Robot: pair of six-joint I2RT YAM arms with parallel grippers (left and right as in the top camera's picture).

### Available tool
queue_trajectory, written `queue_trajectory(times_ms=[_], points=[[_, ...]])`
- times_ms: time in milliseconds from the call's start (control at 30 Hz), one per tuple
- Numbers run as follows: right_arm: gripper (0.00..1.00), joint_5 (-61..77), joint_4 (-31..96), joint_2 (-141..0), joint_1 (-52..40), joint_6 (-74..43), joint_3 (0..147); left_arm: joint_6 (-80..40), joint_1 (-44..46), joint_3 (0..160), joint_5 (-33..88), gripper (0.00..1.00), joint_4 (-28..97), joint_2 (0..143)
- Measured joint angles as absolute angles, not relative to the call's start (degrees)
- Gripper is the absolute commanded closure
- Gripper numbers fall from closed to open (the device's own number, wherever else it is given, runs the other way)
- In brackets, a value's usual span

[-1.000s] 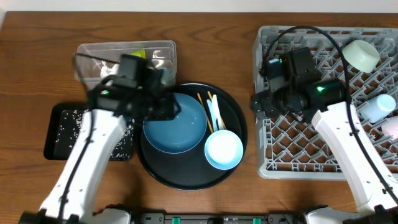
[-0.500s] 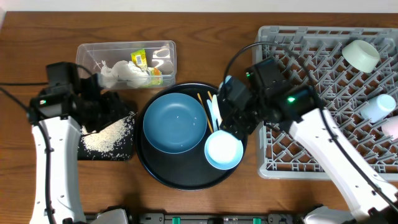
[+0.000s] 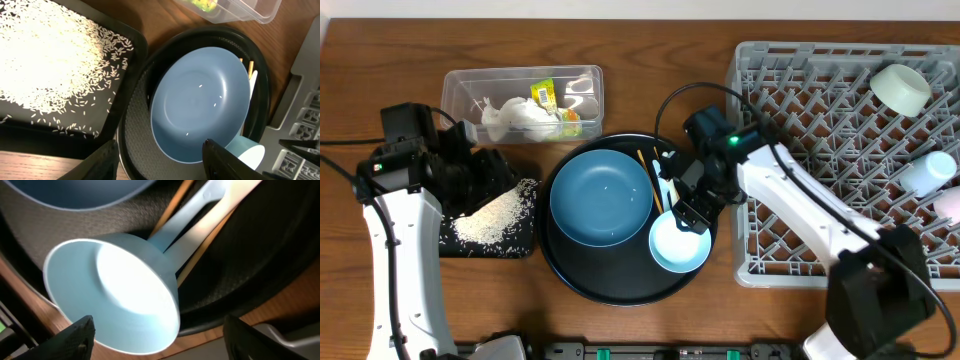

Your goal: Sort waste into correct bins and load items into the dishwasher rack

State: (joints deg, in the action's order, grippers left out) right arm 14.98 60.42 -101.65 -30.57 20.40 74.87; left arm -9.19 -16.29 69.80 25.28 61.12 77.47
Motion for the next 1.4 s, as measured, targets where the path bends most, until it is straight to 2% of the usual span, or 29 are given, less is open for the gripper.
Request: queue_trajectory(times_ms=[233, 333, 433, 467, 567, 900, 1100, 1400], points=[[0.34, 14.09, 60.40, -106.98, -32.03, 20.38, 74.87, -9.17, -16.29, 69.80, 25.19, 0.44, 61.10, 77.47], [0.51, 13.37, 60.36, -108.88, -32.25, 20.49, 74.87, -9.19, -16.29, 69.80, 25.08, 0.44, 61.10, 77.47], [0.84, 12.82, 60.29, -110.04, -32.25, 20.36, 74.87, -9.19, -16.29, 69.80, 25.08, 0.44, 61.12, 77.47], [0.90, 12.64, 60.27, -110.13, -32.25, 20.51, 74.85, -9.19, -16.29, 69.80, 25.08, 0.44, 61.12, 77.47], [0.99, 11.46, 60.27, -110.13, -32.27, 19.42, 74.85, -9.19, -16.29, 69.80, 25.08, 0.44, 61.12, 77.47], [0.99, 3.77, 62.02, -108.90, -32.08, 14.48, 76.40, -9.19, -16.29, 69.80, 25.08, 0.44, 61.12, 77.47], [0.99, -2.85, 59.79, -101.10, -31.00, 10.61, 82.52, -9.17, -16.29, 69.80, 25.08, 0.44, 61.10, 77.47], [0.99, -16.53, 51.35, -89.91, -22.28, 8.32, 86.04, -9.19, -16.29, 69.80, 25.08, 0.44, 61.10, 77.47]])
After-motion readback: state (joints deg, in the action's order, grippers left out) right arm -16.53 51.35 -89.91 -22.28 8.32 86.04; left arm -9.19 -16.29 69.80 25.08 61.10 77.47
